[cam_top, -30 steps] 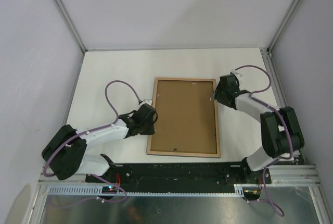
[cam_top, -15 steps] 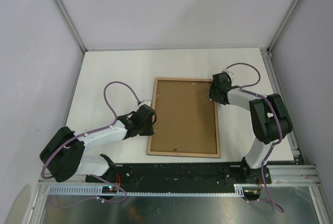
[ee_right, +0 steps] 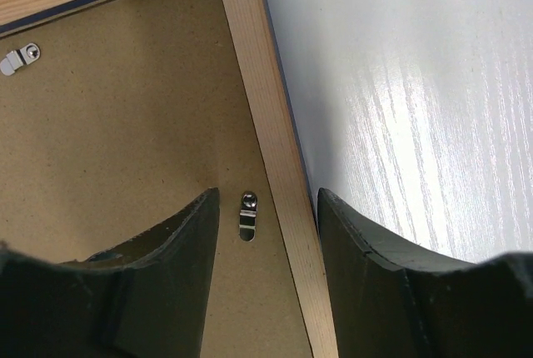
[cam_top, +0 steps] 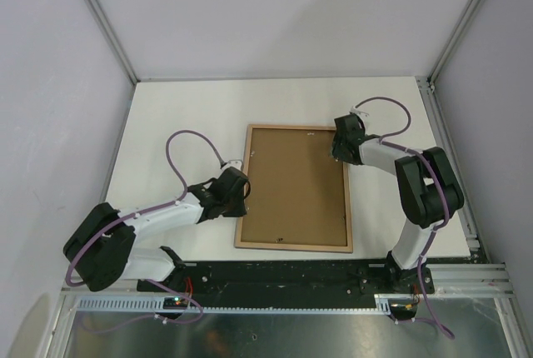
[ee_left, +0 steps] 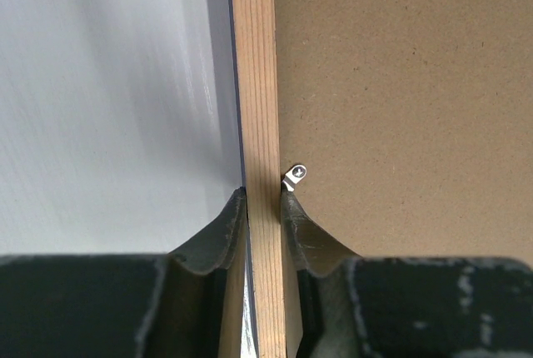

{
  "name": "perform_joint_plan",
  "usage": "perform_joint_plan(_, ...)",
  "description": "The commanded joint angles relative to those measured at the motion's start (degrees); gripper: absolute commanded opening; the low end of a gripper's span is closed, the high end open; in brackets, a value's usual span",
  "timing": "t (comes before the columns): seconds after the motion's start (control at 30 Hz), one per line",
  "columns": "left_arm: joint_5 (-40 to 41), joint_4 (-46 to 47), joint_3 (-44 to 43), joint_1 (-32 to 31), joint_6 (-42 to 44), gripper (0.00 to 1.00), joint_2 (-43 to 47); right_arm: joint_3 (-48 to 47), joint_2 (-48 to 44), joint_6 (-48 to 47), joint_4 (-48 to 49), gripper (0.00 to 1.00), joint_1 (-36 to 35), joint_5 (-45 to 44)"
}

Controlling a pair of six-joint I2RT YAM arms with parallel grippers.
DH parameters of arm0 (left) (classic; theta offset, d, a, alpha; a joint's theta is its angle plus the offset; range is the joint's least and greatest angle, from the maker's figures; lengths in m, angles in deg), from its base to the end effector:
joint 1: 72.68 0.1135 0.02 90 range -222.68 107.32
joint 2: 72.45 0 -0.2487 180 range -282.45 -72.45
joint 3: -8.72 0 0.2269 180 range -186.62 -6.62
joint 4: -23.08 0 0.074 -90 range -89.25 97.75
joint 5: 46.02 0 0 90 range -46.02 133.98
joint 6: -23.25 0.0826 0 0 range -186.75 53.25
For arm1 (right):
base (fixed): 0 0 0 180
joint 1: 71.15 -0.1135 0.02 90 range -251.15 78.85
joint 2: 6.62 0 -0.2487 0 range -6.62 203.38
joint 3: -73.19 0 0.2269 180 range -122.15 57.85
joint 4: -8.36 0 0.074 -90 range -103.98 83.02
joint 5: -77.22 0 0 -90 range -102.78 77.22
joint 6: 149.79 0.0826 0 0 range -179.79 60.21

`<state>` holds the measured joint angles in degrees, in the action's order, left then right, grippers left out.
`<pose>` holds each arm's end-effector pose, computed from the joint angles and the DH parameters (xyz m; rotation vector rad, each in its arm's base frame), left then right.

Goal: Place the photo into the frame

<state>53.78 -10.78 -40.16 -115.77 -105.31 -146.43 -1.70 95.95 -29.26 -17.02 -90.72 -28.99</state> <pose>0.1827 -0.1516 0.1231 0.0410 2.6068 -0.3041 0.3537 0.1013 0.1283 0.3490 2.4209 0.0303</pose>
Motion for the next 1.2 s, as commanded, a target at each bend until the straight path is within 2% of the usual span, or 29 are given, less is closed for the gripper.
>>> perform_joint_plan(0.0,-0.18,-3.70,1.33,-0.06,0.19,0.00,0.62,-1.07,0.37,-2.49,-3.57,0.54,-0.84,-1.45)
perform_joint_plan(0.37,-0.23,-3.71,0.84,-0.12,-0.02,0.00,0.31,3.20,-2.97,-2.40,-1.60,0.39,1.15,4.11)
perform_joint_plan(0.7,-0.44,-3.78,0.10,-0.06,-0.03,0.00,-0.32,6.30,-4.78,-3.00,0.18,0.33,2.62,7.73)
perform_joint_plan(1.1,-0.90,-4.08,-0.40,-0.11,-1.09,0.00,-0.34,7.25,-5.66,-3.92,0.43,0.08,3.66,9.13)
perform_joint_plan(1.17,-1.34,-4.18,-0.57,-0.08,-1.21,0.05,0.11,7.38,-5.67,-4.23,0.50,0.04,3.82,9.49)
